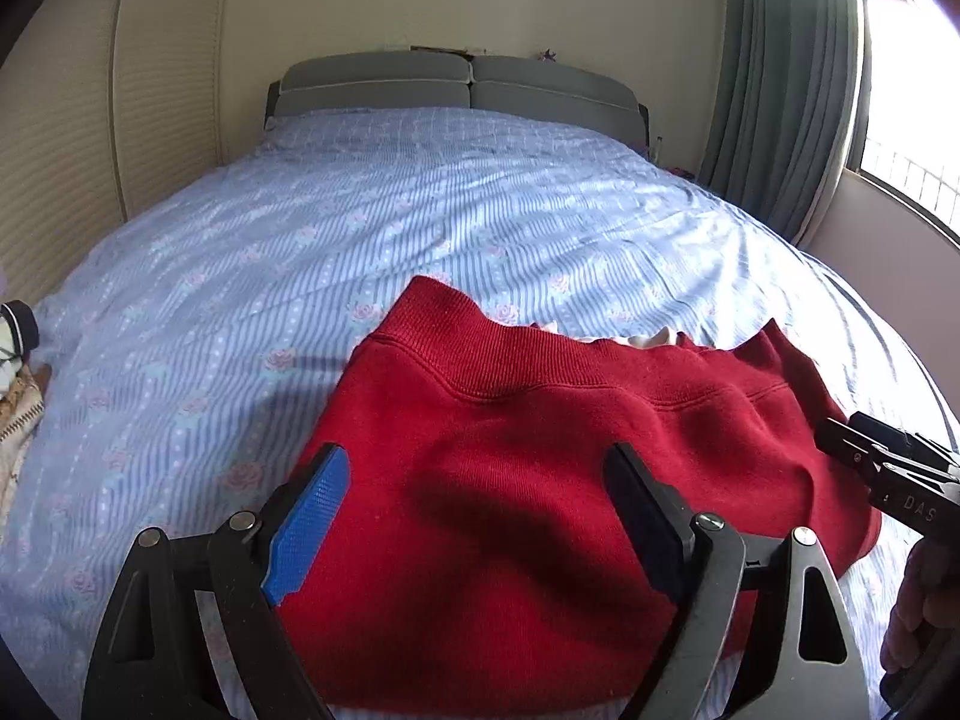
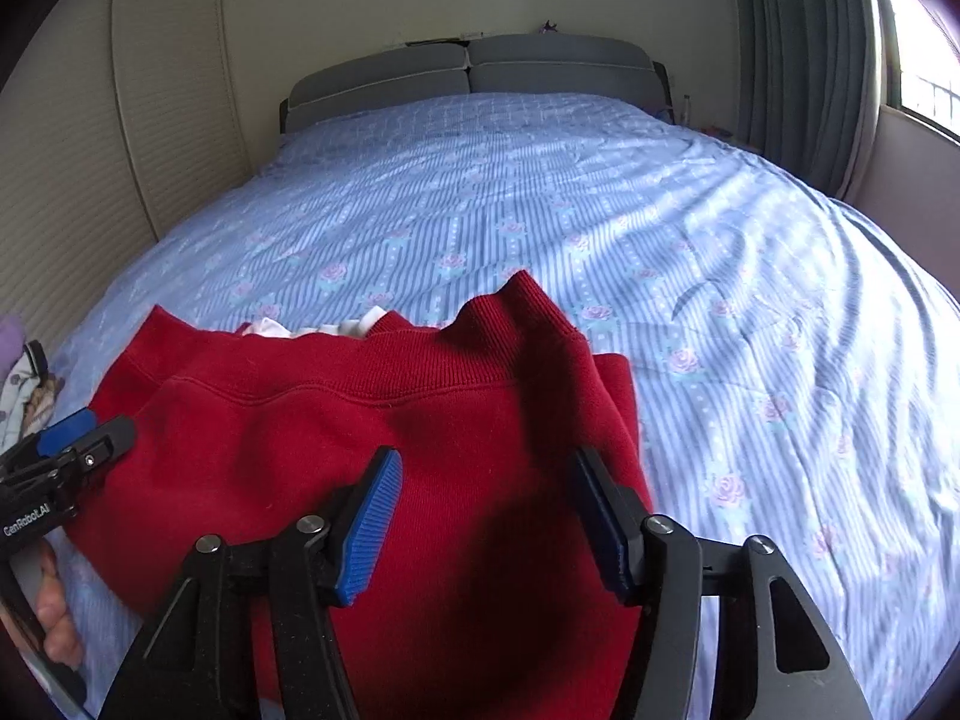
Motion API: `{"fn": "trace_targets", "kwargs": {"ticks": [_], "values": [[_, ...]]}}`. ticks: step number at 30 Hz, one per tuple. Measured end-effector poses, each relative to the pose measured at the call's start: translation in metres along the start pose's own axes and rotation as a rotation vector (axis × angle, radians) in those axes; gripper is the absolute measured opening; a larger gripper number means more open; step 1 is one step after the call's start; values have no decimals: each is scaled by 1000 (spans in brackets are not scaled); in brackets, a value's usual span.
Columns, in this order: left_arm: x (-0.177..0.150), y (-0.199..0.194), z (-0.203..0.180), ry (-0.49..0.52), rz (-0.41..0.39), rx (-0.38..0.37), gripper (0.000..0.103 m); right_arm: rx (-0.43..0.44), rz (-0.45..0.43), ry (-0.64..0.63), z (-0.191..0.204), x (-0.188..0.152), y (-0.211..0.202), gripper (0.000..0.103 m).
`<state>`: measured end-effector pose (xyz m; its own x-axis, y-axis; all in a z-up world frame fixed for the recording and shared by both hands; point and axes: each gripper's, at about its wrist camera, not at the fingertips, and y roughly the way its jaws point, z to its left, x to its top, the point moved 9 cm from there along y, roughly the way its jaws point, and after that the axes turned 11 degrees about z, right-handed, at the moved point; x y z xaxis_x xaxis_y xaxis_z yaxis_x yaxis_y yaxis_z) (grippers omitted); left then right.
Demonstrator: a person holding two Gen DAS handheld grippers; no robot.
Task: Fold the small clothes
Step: 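Lay the folded hem over the collar and open the left gripper, then grasp the folded red sweatshirt's edge with the right gripper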
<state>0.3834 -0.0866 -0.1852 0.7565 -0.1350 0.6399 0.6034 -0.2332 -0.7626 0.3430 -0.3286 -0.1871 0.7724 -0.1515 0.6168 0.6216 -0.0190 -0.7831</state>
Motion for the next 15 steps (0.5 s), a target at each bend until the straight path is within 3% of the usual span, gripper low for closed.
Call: {"fn": "trace_targets", "kwargs": {"ticks": [6, 12, 14, 15], "values": [[-28, -34, 11, -3, -34, 20, 90, 9, 11, 43, -10, -41, -34, 64], [-59, -4, 33, -27, 47, 110, 92, -37, 97, 67, -26, -69, -12, 64], [-66, 7, 42, -40, 77, 118, 92, -77, 108, 53, -27, -67, -8, 76], [-67, 8, 44, -53, 81, 108, 92, -77, 117, 51, -27, -67, -7, 77]]}}
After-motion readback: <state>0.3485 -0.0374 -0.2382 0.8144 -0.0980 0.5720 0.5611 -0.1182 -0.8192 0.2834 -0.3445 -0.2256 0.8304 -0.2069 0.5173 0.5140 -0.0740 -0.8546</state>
